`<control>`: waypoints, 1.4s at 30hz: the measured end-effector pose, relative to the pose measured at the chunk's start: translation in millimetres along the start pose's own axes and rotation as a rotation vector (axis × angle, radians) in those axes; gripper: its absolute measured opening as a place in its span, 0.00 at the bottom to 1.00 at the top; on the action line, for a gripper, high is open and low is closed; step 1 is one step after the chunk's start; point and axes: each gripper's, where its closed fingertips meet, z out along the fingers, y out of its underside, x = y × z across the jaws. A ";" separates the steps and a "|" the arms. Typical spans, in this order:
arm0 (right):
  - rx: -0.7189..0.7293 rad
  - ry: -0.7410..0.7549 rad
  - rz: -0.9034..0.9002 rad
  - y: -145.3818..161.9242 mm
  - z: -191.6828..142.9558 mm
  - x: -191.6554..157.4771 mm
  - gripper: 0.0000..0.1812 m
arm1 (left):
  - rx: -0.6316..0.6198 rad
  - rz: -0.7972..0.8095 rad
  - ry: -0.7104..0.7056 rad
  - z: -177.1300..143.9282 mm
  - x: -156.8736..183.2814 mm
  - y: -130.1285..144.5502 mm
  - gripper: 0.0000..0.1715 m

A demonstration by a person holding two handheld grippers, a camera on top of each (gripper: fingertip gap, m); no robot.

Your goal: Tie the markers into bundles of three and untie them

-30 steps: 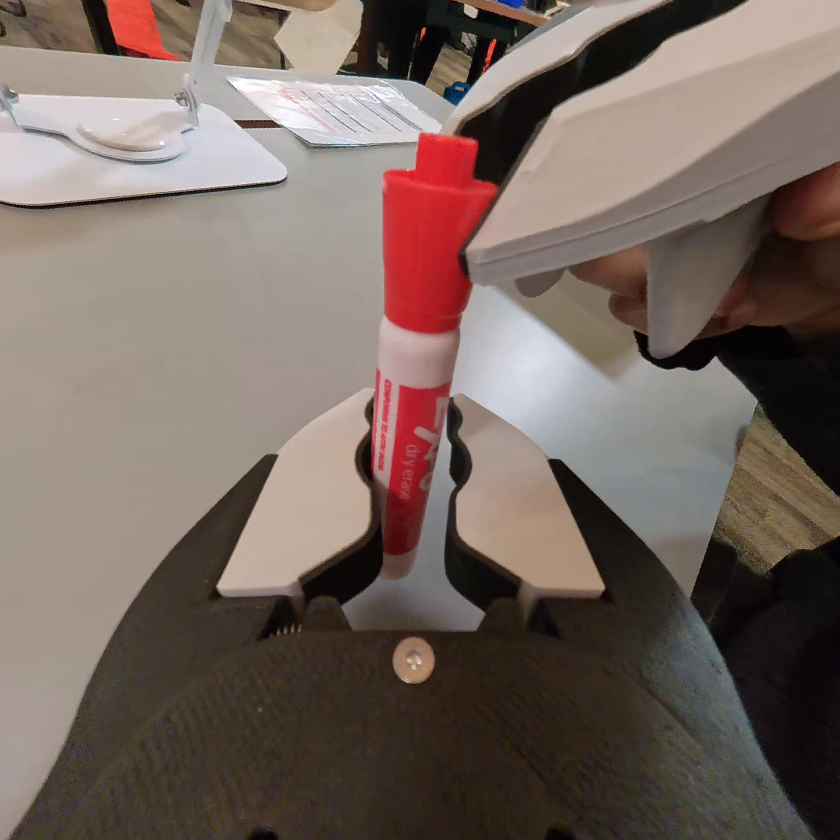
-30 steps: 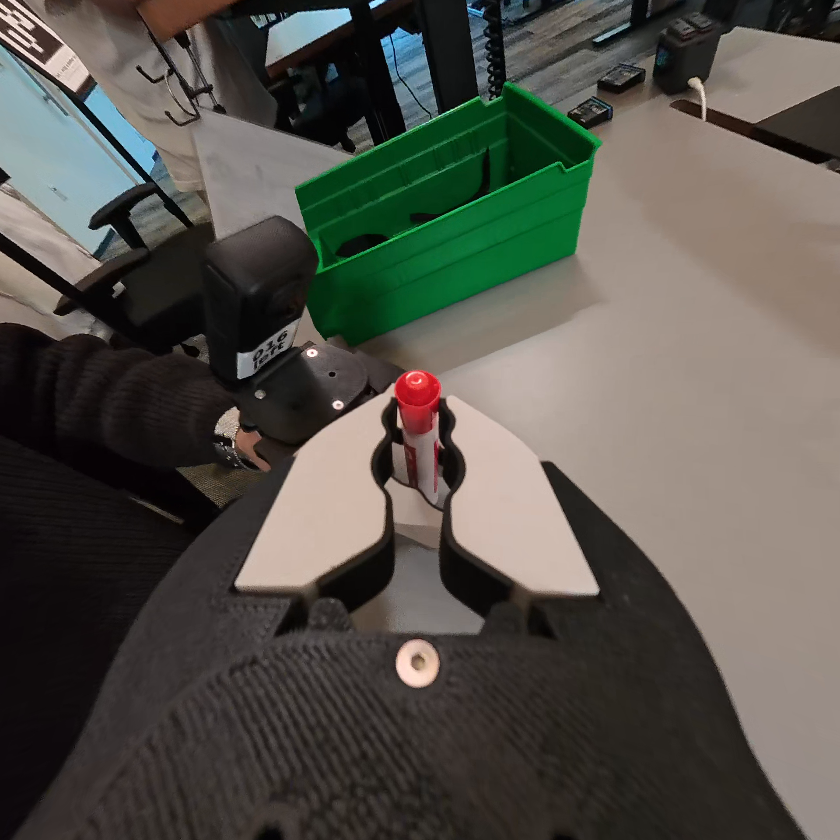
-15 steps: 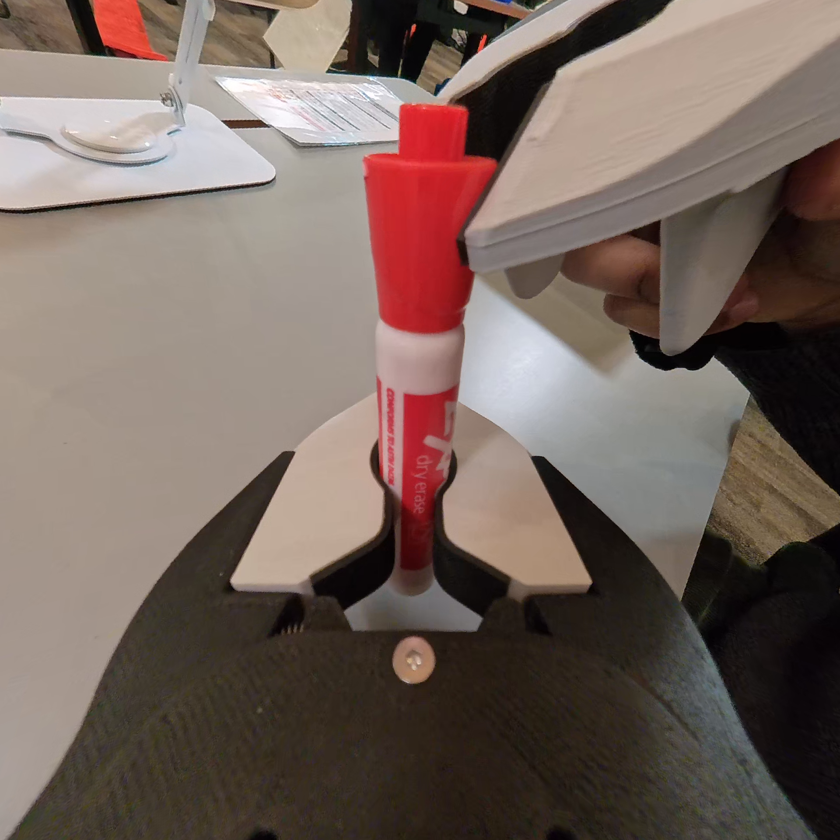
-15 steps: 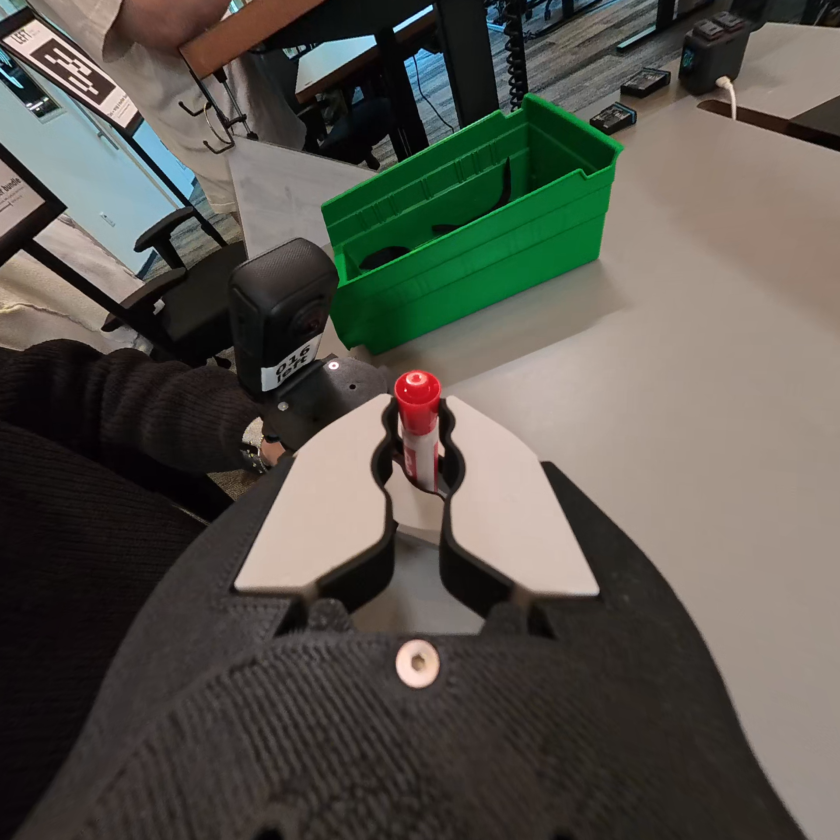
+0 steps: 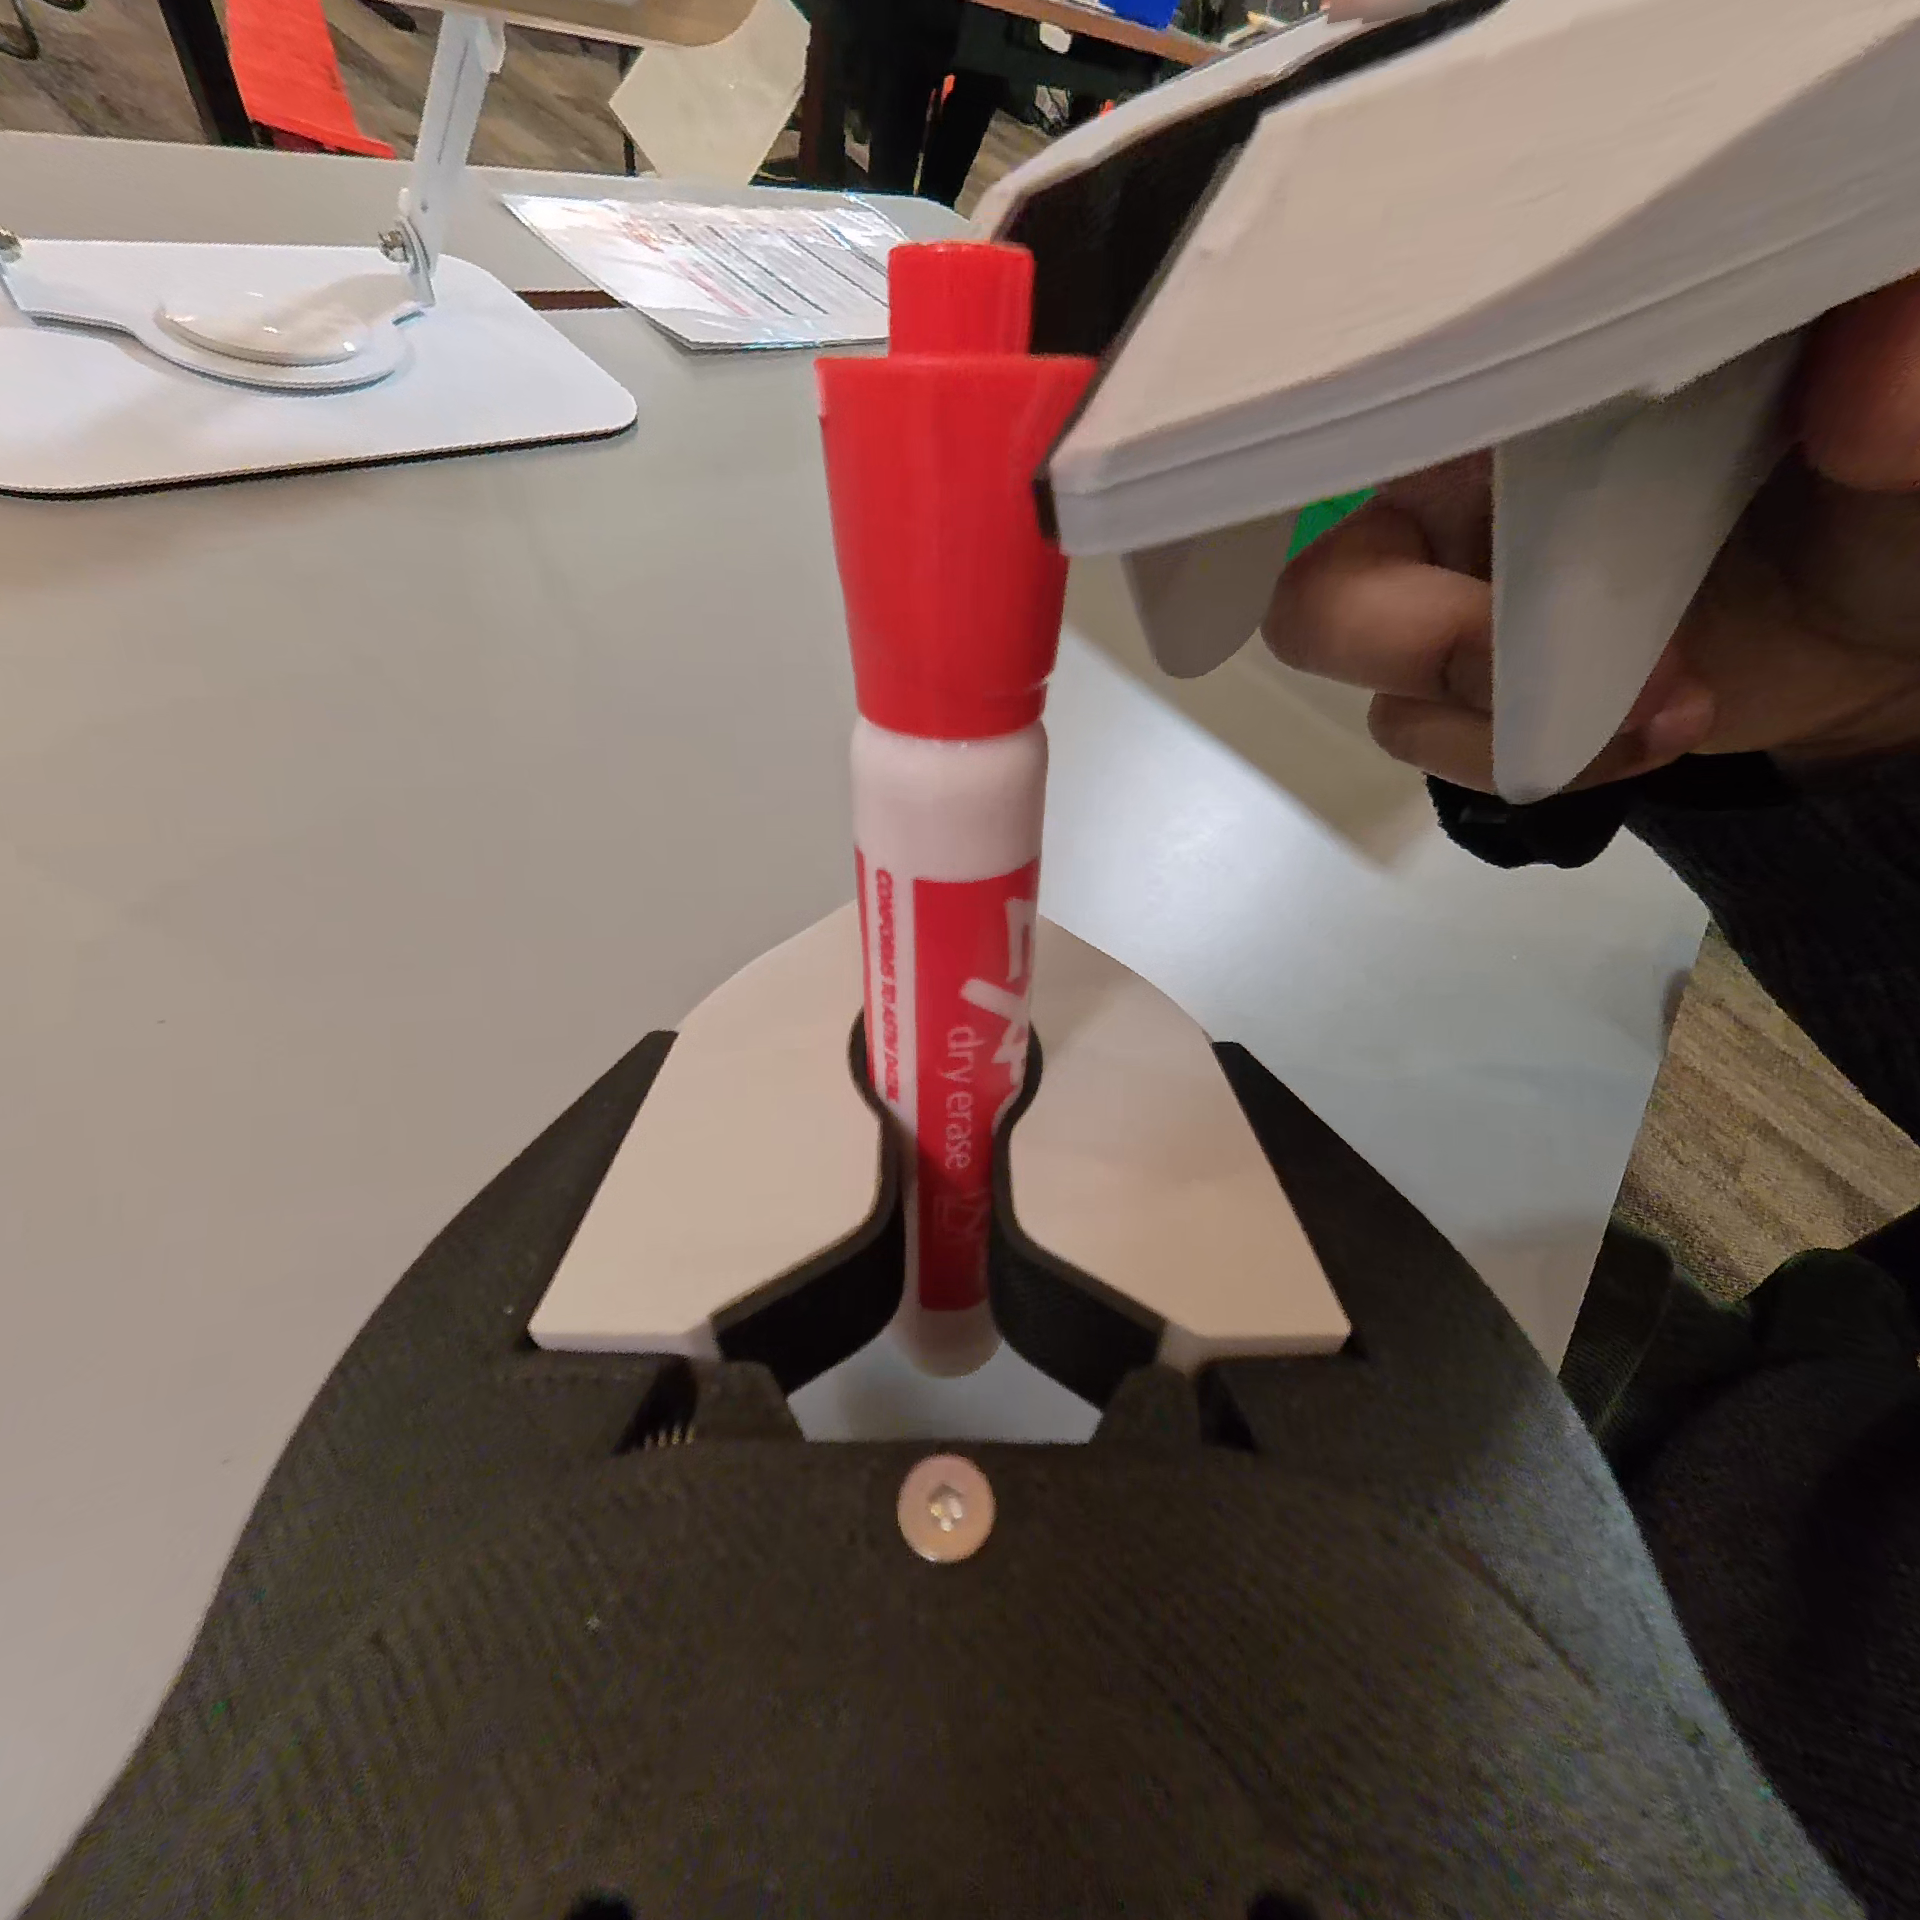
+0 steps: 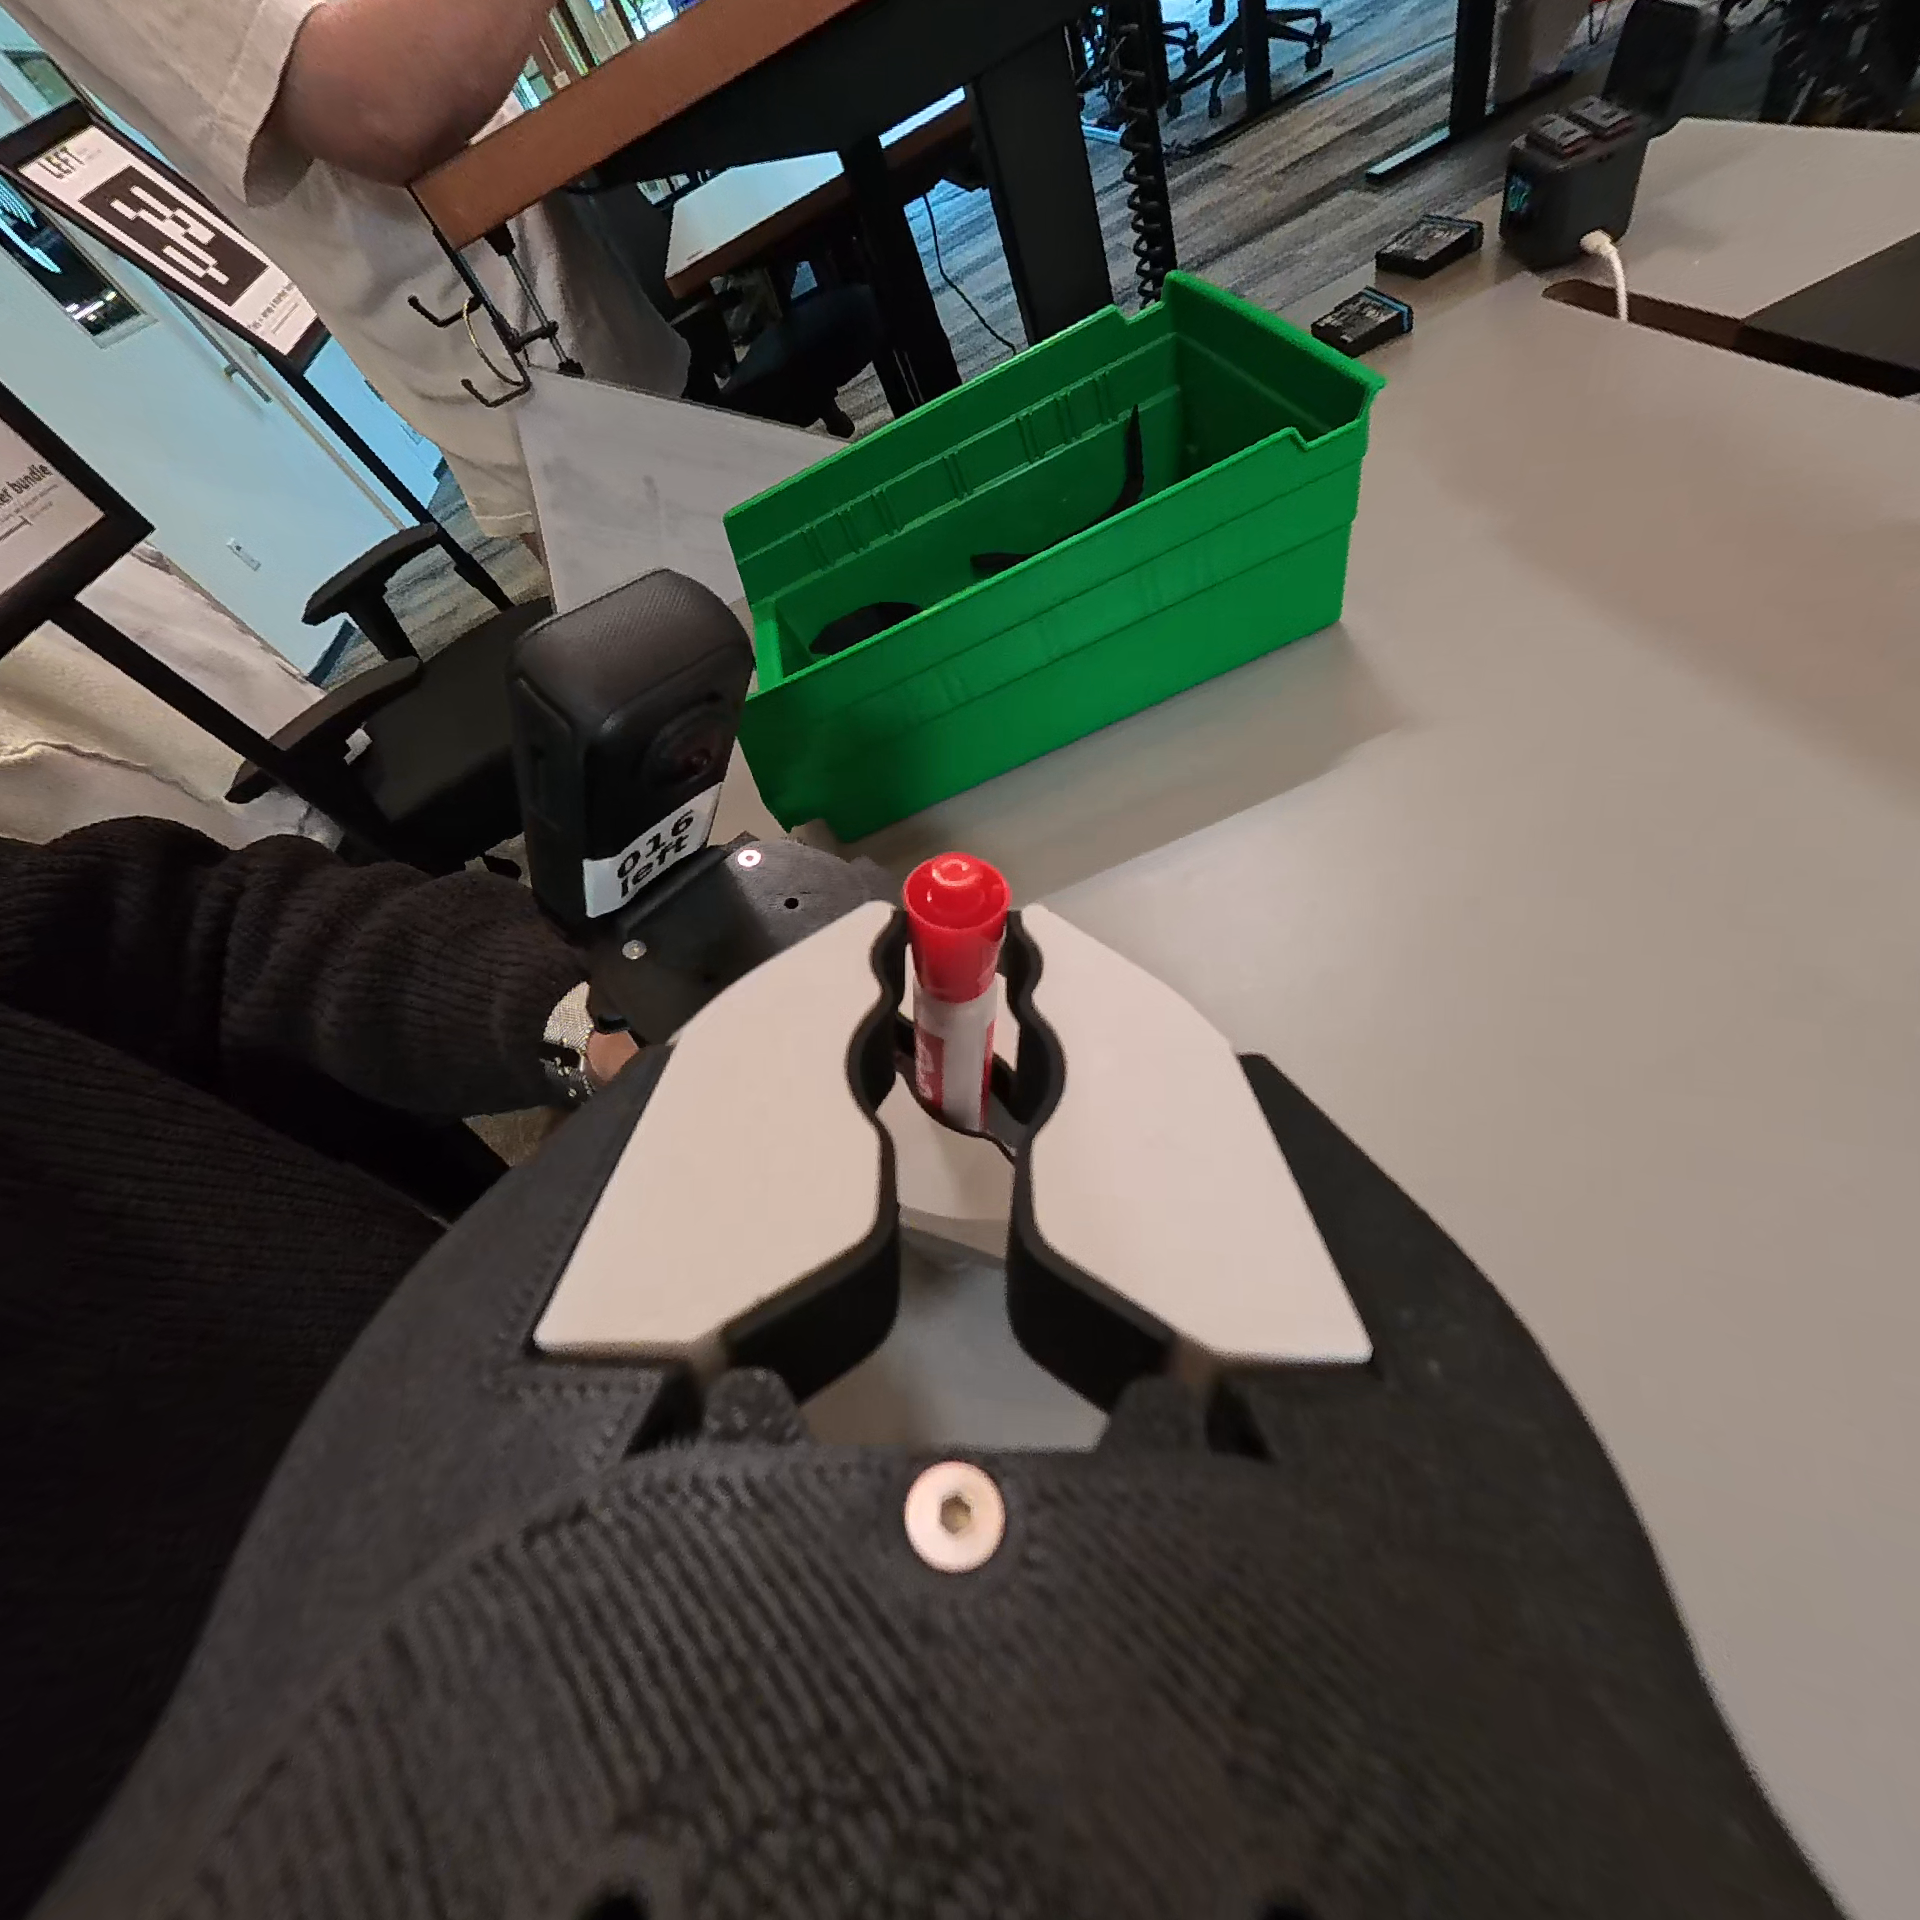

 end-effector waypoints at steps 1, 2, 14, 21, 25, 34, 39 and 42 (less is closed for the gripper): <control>0.004 -0.002 0.005 -0.8 -0.3 0.0 0.11 | 0.000 0.000 -0.001 0.1 -0.2 0.1 0.07; 0.008 -0.004 0.011 -1.5 -0.8 0.1 0.12 | 0.000 -0.001 -0.001 0.1 -0.4 0.0 0.07; 0.004 0.005 0.016 -0.4 -1.3 2.4 0.12 | 0.000 0.004 -0.004 0.1 -0.6 -0.2 0.07; 0.005 -0.004 0.022 0.8 -0.1 1.8 0.10 | -0.003 0.006 0.004 0.3 0.4 0.3 0.07; 0.002 -0.005 0.015 1.1 -0.2 1.6 0.10 | -0.003 0.006 0.008 0.5 1.1 0.6 0.07; -0.006 -0.011 -0.001 0.0 -1.1 -1.9 0.10 | 0.026 -0.023 0.081 -0.9 10.7 -2.8 0.07; -0.009 -0.016 -0.013 -2.2 -2.2 -6.1 0.10 | 0.058 -0.038 0.123 -4.0 15.9 -7.1 0.06; -0.015 -0.012 -0.023 -2.7 -2.4 -7.9 0.10 | 0.069 -0.051 0.138 -5.0 17.5 -8.6 0.07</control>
